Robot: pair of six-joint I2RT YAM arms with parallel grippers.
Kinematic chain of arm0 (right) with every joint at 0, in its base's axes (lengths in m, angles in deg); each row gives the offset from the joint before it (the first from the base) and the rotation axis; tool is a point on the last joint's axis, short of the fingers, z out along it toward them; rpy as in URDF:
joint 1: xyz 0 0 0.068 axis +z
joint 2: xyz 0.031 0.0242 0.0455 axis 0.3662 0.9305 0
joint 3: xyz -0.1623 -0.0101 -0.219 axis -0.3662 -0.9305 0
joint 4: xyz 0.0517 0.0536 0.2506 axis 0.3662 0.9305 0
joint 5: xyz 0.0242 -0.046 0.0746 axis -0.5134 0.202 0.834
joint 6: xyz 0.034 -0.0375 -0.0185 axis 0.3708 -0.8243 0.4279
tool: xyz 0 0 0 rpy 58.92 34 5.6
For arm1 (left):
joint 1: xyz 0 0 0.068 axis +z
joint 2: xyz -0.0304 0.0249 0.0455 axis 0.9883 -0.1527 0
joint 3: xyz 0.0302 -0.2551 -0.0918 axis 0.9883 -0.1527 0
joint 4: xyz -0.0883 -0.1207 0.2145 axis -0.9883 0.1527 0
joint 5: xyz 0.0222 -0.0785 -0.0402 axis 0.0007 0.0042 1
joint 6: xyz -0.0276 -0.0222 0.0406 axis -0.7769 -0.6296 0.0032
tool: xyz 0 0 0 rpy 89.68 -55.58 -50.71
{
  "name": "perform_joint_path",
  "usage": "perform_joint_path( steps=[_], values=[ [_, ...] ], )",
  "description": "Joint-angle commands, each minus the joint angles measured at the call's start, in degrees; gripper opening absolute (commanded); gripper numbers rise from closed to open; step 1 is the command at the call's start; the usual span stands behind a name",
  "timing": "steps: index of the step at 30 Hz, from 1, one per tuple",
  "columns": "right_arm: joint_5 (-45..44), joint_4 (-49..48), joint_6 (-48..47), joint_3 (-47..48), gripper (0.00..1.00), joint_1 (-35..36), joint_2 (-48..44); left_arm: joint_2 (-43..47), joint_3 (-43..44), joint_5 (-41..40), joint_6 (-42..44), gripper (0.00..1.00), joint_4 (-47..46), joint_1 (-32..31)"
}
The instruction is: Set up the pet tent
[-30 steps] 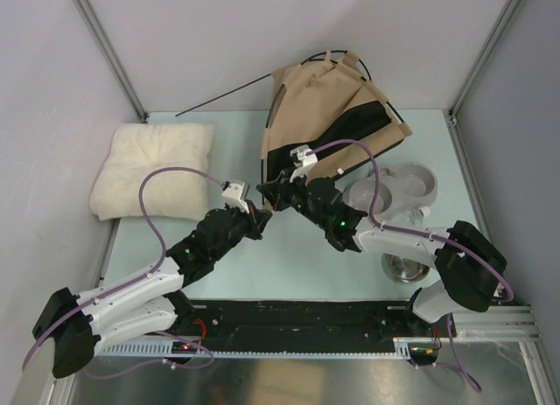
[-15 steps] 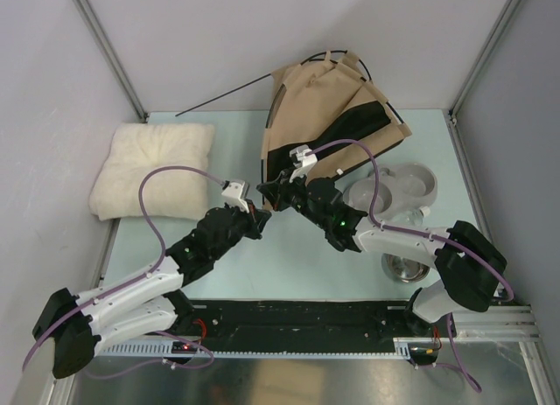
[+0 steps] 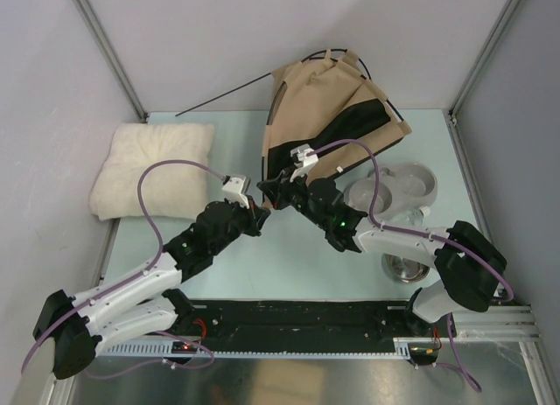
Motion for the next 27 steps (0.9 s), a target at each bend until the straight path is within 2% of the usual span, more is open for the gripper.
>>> perform_joint_path(
  steps=[1,16,27],
  values=[
    [-11.06,-7.86,-4.18,-0.15,0.0,-2.3,-0.77,-0.16,0.74,3.37,1.61,0.0,9.93,-0.18],
    [-13.12,-4.69,-8.02,-2.09,0.0,0.03,-2.17,-2.07,4.85,3.61,1.4,0.0,13.84,0.42],
    [-13.89,-3.94,-9.14,-4.85,0.0,2.06,-2.49,-3.96,10.31,8.16,1.44,0.0,17.02,1.24]
  ],
)
